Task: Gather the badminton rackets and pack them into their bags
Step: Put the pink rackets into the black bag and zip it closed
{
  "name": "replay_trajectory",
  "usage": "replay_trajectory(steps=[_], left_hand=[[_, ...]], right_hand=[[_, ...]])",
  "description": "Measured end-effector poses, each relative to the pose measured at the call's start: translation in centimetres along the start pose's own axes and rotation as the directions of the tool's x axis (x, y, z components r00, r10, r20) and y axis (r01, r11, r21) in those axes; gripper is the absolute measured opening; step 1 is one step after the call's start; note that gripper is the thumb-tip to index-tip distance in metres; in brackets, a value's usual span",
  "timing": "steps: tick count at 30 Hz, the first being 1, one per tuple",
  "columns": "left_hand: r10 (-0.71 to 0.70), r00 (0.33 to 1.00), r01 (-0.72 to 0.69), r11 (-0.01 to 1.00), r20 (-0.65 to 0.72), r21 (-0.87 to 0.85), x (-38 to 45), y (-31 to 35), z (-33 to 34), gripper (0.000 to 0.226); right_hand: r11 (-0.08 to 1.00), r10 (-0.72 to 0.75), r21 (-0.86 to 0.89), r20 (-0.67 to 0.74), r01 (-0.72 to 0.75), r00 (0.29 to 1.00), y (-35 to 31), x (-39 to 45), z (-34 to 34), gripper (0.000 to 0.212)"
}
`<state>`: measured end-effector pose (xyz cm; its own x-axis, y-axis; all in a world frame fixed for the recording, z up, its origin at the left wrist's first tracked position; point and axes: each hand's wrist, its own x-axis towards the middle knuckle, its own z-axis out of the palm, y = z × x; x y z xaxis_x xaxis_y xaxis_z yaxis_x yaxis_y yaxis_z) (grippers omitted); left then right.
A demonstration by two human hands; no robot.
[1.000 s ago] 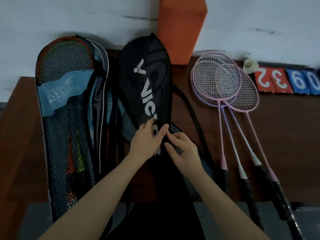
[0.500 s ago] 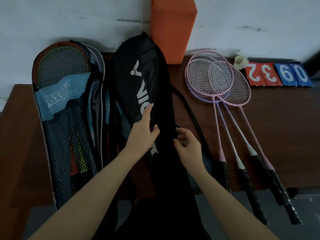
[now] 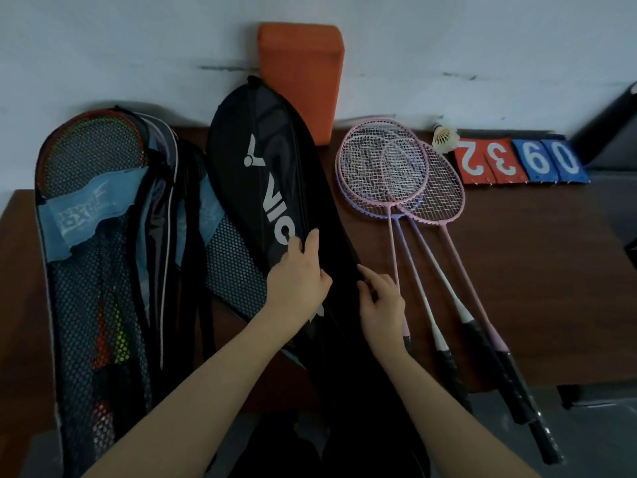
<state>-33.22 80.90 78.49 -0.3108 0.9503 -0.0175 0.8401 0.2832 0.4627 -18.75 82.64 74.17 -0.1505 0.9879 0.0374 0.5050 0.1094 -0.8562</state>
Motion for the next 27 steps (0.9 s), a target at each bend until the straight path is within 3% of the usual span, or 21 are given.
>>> replay_trajectory(steps=[4,7,10,14,18,23,27], left_hand=[[-0.005,0.999,0.001,0.995,-0.042,-0.098,-0.3,2.2,1.6,0.073],[-0.101,0.992,0.078,0.964,-0.08,-0.254,-1.0,3.6,2.3,0.073],[-0.212,0.965,0.158,0.939,-0.153,-0.306,-1.3,4.9,3.8,0.064],[-0.123,0.977,0.082,0.971,-0.173,-0.225,-1.7,7.0,6.1,0.052],[-0.123,0.979,0.093,0.979,-0.161,-0.182,-1.6,8.6,7.8,0.048],[-0.075,0.985,0.055,0.99,-0.152,-0.13,-1.8,8.1,8.1,0.05],[-0.033,0.984,0.014,0.994,-0.173,-0.109,-2.3,7.5,7.7,0.048]], right_hand=[[0.995,0.045,0.078,0.111,-0.054,0.993,1.6,1.4,-2.4,0.027],[0.998,0.048,0.026,0.069,-0.05,0.996,3.9,3.4,-5.1,0.022],[0.989,0.077,-0.126,-0.024,-0.079,0.997,6.6,5.6,-7.6,0.023],[0.864,0.142,-0.477,-0.076,-0.161,0.987,9.8,7.4,-10.4,0.035],[0.762,0.257,-0.601,-0.063,-0.242,0.964,11.9,8.1,-12.8,0.042],[0.739,0.197,-0.66,0.016,-0.138,0.98,13.0,8.8,-13.7,0.038],[0.758,0.006,-0.65,0.087,0.052,0.996,11.2,8.5,-11.8,0.036]])
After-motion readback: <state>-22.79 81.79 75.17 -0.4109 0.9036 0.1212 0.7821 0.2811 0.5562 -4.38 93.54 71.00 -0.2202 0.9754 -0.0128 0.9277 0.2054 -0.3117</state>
